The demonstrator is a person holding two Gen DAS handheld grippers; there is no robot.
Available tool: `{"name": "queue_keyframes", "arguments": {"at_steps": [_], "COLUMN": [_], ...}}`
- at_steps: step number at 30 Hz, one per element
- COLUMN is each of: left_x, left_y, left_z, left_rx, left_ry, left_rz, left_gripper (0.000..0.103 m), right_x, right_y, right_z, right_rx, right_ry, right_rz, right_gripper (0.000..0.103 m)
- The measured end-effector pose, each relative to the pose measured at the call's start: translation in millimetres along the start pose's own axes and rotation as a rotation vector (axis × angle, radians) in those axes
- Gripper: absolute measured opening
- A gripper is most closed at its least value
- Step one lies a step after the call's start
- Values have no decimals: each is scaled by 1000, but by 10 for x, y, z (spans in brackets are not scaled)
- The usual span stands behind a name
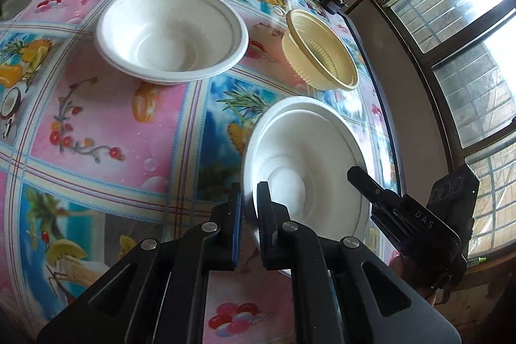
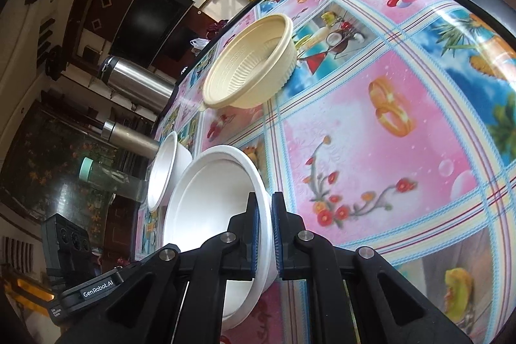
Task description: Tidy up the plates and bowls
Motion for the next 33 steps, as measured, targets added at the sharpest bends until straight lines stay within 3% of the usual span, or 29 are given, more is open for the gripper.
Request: {"name": "queue_keyframes", "arguments": {"at_steps": [16, 33], "left_x": [750, 1484], "left_y": [235, 340], "left_z": [545, 1650], "left_rx": [-89, -369], "left_ry": [-53, -201], "left_rz": [31, 12], "left_gripper": [7, 7], "right_x": [748, 2039], "right_y": [603, 1124], "right_z": [-195, -429], "right_rx": [5, 58], "right_ry": [-41, -125], "right_rz": [125, 321], "right_gripper": [9, 8]}}
Point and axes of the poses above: each gripper's, at about its wrist camera, not at the fingertips, and z roughly against the way its jaws point, x to its left, y to its underside, the point moved 4 cm from there along -z, roughly the way its jaws point, and after that the axes turned 1 degree about -y, right-handed, at the moved point
